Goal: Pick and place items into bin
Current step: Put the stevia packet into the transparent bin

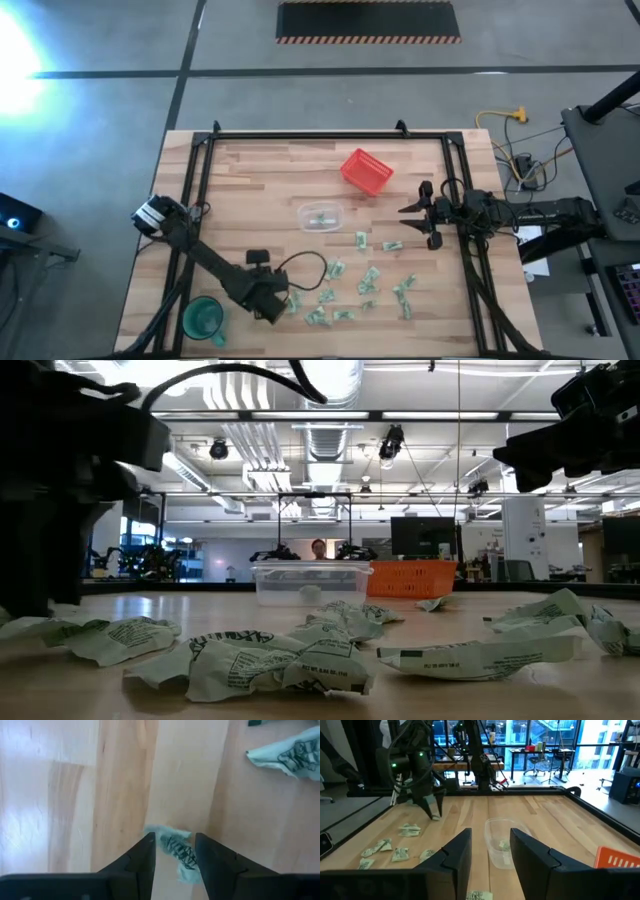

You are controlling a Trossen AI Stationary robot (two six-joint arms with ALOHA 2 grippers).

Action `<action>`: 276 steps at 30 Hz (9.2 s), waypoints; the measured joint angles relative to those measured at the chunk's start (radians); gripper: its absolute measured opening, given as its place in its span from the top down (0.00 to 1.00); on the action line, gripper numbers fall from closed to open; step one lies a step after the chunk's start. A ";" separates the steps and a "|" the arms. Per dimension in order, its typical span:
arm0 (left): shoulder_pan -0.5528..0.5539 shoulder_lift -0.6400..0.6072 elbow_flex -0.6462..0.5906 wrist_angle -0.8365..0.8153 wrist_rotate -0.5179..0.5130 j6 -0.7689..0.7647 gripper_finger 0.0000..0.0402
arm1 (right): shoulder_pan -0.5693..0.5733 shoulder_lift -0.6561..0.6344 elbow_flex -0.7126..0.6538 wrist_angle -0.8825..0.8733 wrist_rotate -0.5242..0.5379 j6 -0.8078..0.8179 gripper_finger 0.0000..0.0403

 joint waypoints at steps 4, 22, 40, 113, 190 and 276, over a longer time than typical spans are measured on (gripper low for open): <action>0.021 0.000 0.000 0.004 0.001 0.044 0.79 | 0.000 0.004 0.000 0.000 0.000 -0.001 0.69; 0.029 -0.019 0.024 0.003 -0.128 0.171 1.00 | 0.000 0.004 0.000 0.000 0.000 -0.004 0.70; 0.358 -0.170 0.002 0.364 -0.406 0.738 1.00 | 0.000 0.006 0.000 0.005 0.003 -0.004 0.70; 0.345 -0.313 -0.041 0.293 -0.258 0.712 0.66 | 0.402 0.991 0.375 -0.418 0.403 0.197 0.70; 0.223 -0.432 -0.164 0.161 -0.431 0.386 0.66 | -0.015 1.414 0.758 0.191 0.186 -0.251 0.98; -0.157 0.010 -0.119 0.549 -0.270 0.461 0.66 | 0.174 0.926 0.626 -0.283 0.156 -0.150 0.63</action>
